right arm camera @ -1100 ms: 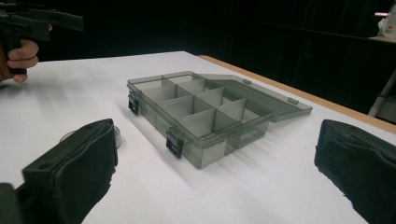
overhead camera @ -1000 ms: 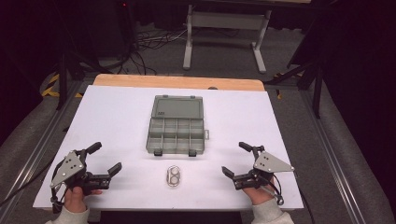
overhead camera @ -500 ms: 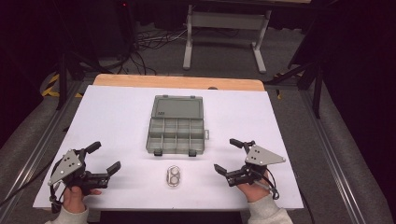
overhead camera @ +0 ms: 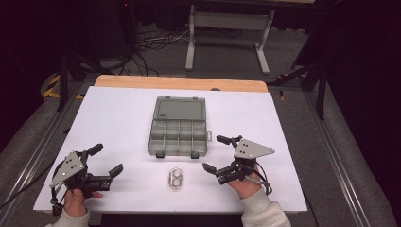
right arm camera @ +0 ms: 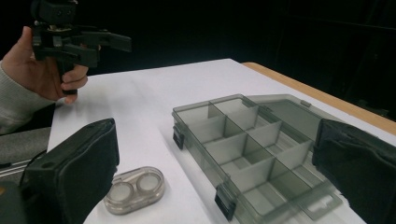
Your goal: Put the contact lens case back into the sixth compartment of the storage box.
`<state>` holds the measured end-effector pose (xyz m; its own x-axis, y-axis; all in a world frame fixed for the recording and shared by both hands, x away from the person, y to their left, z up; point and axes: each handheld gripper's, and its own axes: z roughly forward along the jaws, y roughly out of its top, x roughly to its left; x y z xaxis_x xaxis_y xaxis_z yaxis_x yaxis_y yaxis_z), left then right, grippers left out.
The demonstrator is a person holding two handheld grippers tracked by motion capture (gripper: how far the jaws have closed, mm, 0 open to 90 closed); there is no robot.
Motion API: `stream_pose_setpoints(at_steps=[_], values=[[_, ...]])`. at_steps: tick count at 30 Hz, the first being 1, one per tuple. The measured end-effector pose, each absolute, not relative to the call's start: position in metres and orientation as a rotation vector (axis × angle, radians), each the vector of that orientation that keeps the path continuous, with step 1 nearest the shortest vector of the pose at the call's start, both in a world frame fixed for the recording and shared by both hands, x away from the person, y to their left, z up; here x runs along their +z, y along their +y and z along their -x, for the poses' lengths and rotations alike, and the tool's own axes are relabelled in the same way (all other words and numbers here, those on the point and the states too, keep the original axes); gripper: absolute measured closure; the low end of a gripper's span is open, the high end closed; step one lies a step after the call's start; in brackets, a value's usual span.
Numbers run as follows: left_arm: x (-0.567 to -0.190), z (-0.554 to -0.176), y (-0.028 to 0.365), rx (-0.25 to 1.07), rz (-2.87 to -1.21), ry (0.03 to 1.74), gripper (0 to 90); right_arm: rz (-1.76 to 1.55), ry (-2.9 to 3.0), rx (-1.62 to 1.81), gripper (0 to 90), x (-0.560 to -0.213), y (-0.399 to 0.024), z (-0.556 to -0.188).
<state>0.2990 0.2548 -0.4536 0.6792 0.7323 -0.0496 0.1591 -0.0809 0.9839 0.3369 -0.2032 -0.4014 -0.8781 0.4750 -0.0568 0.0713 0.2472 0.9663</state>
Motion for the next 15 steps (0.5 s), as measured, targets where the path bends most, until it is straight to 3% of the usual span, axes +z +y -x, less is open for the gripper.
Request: stream_pose_setpoints(at_steps=[15], values=[[-0.456,-0.3,0.253,0.556,-1.618,0.737,0.3,-0.383,2.255,1.68,1.4,-0.392,-0.168,-0.346]])
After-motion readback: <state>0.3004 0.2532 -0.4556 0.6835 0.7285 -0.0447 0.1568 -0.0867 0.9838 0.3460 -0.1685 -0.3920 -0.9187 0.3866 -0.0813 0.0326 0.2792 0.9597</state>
